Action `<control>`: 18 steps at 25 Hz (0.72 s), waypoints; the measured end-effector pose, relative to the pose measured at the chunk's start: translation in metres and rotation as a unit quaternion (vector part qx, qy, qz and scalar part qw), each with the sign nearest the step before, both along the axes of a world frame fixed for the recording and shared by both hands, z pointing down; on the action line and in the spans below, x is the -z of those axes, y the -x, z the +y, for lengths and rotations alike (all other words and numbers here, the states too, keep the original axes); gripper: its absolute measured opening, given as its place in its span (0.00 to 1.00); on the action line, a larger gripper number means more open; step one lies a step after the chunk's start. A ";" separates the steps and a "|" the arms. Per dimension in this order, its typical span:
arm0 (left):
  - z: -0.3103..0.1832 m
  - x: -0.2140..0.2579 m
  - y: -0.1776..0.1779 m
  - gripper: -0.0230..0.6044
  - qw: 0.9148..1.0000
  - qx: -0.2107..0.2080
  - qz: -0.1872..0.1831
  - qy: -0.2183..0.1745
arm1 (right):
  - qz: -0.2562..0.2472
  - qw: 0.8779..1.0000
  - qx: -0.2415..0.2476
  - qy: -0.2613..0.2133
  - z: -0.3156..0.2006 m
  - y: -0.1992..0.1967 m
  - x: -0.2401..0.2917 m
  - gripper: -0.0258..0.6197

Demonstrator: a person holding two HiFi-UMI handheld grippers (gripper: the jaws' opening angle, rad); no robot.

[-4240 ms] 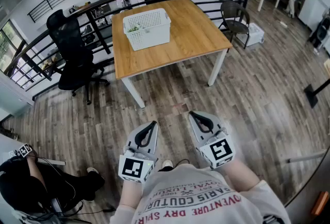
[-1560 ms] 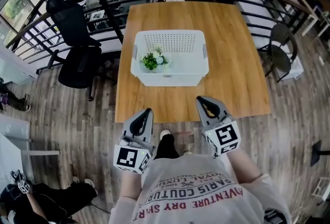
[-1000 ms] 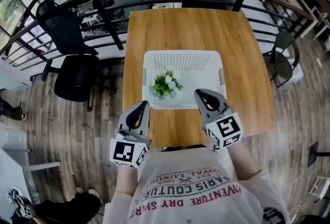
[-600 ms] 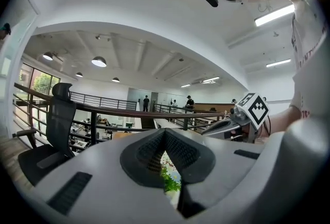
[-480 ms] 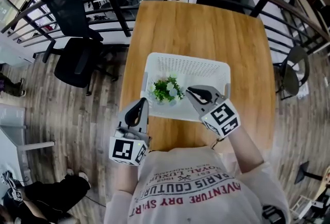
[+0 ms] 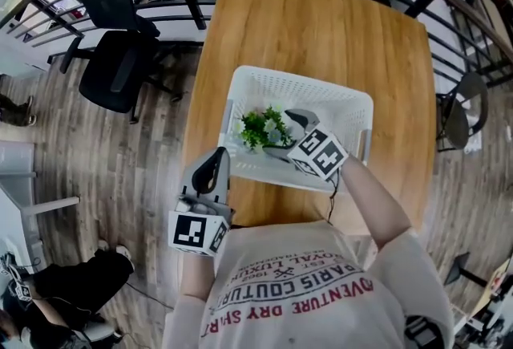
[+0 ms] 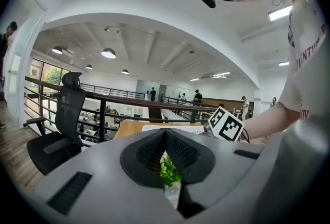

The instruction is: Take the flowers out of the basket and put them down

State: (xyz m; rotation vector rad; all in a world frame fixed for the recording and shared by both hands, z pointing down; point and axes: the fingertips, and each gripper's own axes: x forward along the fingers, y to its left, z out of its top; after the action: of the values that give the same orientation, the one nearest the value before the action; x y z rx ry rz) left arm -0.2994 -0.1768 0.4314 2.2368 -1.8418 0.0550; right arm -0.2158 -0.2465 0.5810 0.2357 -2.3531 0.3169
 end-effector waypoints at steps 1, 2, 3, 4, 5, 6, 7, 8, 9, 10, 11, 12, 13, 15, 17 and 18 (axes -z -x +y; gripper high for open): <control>0.000 -0.002 0.002 0.06 1.000 0.003 0.001 0.002 | 0.003 1.000 -0.006 0.010 -0.002 0.004 -0.007 0.71; 0.001 -0.004 0.005 0.06 1.000 0.005 0.001 0.003 | 0.007 1.000 -0.011 0.018 -0.004 0.007 -0.013 0.71; 0.001 -0.006 0.007 0.06 1.000 0.007 0.001 0.004 | 0.015 1.000 -0.014 0.024 -0.006 0.010 -0.021 0.71; 0.001 -0.008 0.010 0.06 1.000 0.010 0.002 0.006 | 0.024 0.999 -0.016 0.029 -0.007 0.012 -0.029 0.71; 0.001 -0.010 0.012 0.06 1.000 0.012 0.003 0.008 | 0.032 0.999 -0.017 0.036 -0.008 0.014 -0.036 0.71; 0.001 -0.012 0.014 0.06 1.000 0.014 0.005 0.010 | 0.038 0.998 -0.018 0.046 -0.008 0.016 -0.042 0.71; 0.001 -0.013 0.016 0.06 1.000 0.016 0.007 0.012 | 0.043 0.997 -0.018 0.058 -0.007 0.019 -0.048 0.72; 0.000 -0.015 0.018 0.06 1.000 0.017 0.008 0.014 | 0.047 0.996 -0.019 0.070 -0.006 0.021 -0.053 0.73; 0.000 -0.016 0.019 0.06 1.000 0.018 0.009 0.015 | 0.051 0.995 -0.021 0.077 -0.005 0.023 -0.057 0.74; -0.001 -0.018 0.020 0.06 1.000 0.018 0.010 0.016 | 0.058 0.995 -0.024 0.078 -0.006 0.025 -0.062 0.74; -0.002 -0.019 0.022 0.06 1.000 0.018 0.011 0.016 | 0.065 0.995 -0.026 0.074 -0.008 0.025 -0.066 0.74; -0.002 -0.020 0.022 0.06 1.000 0.018 0.012 0.017 | 0.072 0.995 -0.027 0.068 -0.009 0.025 -0.070 0.74; -0.003 -0.022 0.023 0.06 1.000 0.017 0.013 0.018 | 0.078 0.994 -0.026 0.066 -0.011 0.025 -0.074 0.74; -0.004 -0.024 0.025 0.06 1.000 0.016 0.016 0.022 | 0.086 0.994 -0.026 0.065 -0.012 0.027 -0.078 0.75; -0.006 -0.027 0.026 0.06 0.999 0.015 0.019 0.025 | 0.099 0.993 -0.021 0.055 -0.013 0.028 -0.081 0.75; -0.008 -0.028 0.027 0.06 0.999 0.013 0.021 0.026 | 0.108 0.993 -0.016 0.049 -0.013 0.029 -0.082 0.75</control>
State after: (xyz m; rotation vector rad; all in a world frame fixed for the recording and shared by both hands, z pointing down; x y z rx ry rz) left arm -0.3264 -0.1845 0.4594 2.1616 -1.8274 0.0501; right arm -0.2444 -0.2598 0.6634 0.2476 -2.1164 0.4003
